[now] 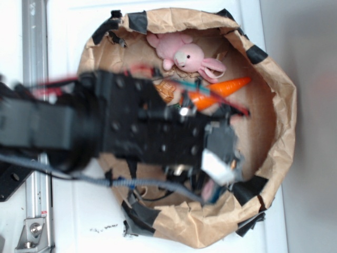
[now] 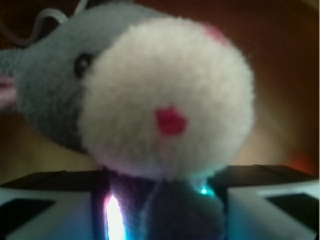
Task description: Grab the gray animal.
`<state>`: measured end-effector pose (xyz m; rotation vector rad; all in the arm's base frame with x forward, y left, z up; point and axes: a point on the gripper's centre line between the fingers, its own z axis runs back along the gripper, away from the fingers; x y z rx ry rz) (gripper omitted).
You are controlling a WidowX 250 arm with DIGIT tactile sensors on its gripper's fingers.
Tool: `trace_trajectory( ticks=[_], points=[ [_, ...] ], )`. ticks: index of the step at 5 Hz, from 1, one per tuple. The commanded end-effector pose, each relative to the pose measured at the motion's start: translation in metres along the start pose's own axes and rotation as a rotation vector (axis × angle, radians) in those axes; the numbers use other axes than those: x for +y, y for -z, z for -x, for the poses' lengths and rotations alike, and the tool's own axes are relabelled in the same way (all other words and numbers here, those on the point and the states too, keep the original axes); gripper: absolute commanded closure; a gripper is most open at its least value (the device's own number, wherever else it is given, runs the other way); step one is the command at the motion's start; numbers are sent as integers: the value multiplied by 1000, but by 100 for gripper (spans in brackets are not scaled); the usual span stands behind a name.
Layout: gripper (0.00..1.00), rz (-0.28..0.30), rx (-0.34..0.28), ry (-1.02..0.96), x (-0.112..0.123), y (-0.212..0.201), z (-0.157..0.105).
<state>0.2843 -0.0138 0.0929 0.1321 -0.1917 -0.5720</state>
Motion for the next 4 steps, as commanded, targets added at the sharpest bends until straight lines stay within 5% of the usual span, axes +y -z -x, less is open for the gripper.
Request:
trace_trajectory(
  ticks=[1, 2, 3, 4],
  points=[
    [100, 42, 112, -490, 10, -78, 18],
    [100, -8, 76, -627, 4, -88, 18],
    [100, 42, 55, -667, 2, -90, 14],
    [100, 30, 66, -684, 4, -86, 15]
  ],
)
